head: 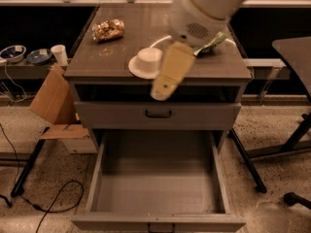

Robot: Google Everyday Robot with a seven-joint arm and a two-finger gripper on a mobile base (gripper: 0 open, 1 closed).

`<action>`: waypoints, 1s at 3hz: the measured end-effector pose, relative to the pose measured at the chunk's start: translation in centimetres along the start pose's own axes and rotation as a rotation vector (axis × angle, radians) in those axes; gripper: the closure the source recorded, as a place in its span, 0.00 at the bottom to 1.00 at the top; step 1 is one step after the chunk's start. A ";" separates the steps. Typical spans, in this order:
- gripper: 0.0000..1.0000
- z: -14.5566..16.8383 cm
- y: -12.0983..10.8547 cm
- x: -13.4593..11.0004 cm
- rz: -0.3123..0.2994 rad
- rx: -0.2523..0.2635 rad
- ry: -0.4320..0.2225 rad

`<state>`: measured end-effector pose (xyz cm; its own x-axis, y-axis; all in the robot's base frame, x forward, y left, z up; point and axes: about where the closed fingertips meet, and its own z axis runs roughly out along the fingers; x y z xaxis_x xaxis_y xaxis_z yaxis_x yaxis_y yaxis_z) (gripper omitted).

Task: Place orange can into middle drawer

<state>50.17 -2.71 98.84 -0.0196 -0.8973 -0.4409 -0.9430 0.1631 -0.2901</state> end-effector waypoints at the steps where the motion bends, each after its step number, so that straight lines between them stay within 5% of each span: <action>1: 0.00 3.6 -2.1 -4.2 0.063 0.005 -0.027; 2: 0.00 6.8 -4.5 -6.7 0.237 0.019 -0.052; 3: 0.00 6.8 -4.5 -6.7 0.237 0.019 -0.052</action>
Offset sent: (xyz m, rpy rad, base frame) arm 0.1117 0.1097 -0.0259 0.2020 0.1007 -0.3178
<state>56.79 5.37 97.35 -0.2219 -0.8108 -0.5417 -0.9075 0.3749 -0.1893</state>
